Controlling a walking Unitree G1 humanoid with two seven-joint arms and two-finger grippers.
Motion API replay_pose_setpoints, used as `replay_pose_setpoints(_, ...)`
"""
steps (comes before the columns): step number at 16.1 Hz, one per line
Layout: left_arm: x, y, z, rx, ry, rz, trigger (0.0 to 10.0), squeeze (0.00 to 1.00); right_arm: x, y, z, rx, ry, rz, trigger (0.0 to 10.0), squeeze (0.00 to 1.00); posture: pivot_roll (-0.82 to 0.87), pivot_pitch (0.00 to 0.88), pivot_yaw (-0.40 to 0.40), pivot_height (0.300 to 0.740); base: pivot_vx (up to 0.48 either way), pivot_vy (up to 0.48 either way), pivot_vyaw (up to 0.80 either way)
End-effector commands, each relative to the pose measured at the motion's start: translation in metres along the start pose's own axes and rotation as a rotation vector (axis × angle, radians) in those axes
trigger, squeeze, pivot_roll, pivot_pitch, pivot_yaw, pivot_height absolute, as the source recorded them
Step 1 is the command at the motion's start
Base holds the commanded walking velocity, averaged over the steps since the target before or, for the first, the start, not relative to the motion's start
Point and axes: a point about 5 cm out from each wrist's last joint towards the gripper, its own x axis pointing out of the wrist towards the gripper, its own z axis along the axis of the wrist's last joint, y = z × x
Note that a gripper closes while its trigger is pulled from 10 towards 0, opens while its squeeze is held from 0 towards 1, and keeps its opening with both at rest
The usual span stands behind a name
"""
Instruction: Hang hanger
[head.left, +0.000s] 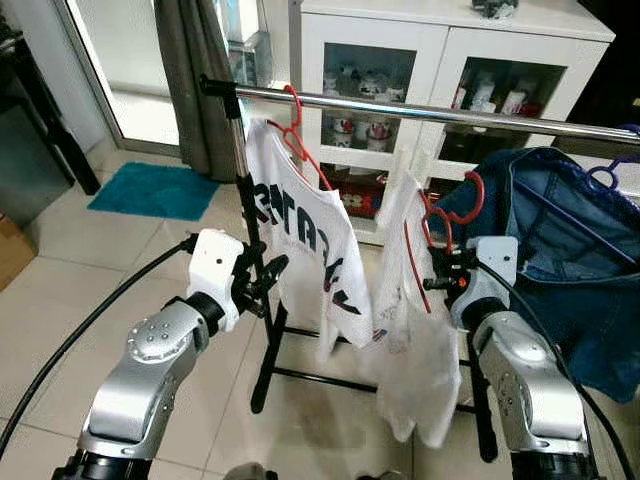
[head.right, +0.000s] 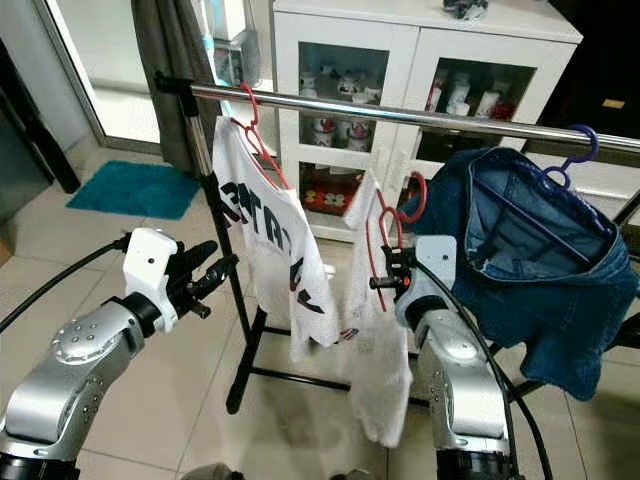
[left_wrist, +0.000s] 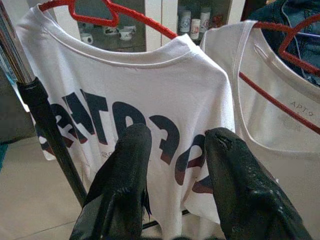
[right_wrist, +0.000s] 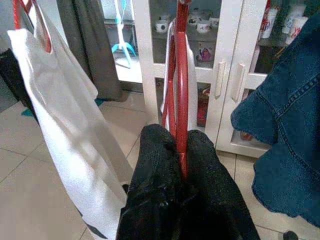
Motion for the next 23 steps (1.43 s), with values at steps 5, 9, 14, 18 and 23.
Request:
replay_pose_setpoints(5, -0.003, 0.001, 0.002, 0.001, -0.003, 0.014, 10.0, 0.0, -0.004, 0.002, 0.004, 0.015, -0.003, 0.011, 0.0, 0.0, -0.04, 0.0, -0.036, 0.74, -0.196, 0.0, 0.0)
replay_pose_setpoints(9, -0.003, 0.001, 0.003, 0.006, 0.0, 0.008, 10.0, 0.0, -0.003, 0.004, 0.004, 0.017, 0.005, 0.017, 0.0, 0.0, -0.04, 0.0, -0.038, 0.74, -0.26, 0.0, 0.0)
replay_pose_setpoints(14, -0.002, 0.0, 0.004, 0.008, -0.002, -0.001, 10.0, 0.0, -0.004, 0.006, 0.004, 0.015, 0.013, 0.026, 0.0, 0.0, -0.05, 0.0, -0.037, 0.74, -0.254, 0.0, 0.0)
replay_pose_setpoints(18, -0.001, -0.001, 0.004, 0.006, -0.001, -0.007, 10.0, 0.0, -0.005, 0.005, 0.005, 0.004, 0.018, 0.044, 0.0, 0.0, -0.06, 0.0, -0.033, 0.74, -0.247, 0.0, 0.0)
replay_pose_setpoints(23, 0.0, -0.002, 0.006, -0.01, -0.015, -0.037, 10.0, 0.78, -0.008, 0.015, 0.004, -0.017, 0.031, 0.138, 0.0, 0.0, -0.06, 0.0, -0.025, 0.74, -0.048, 0.0, 0.0)
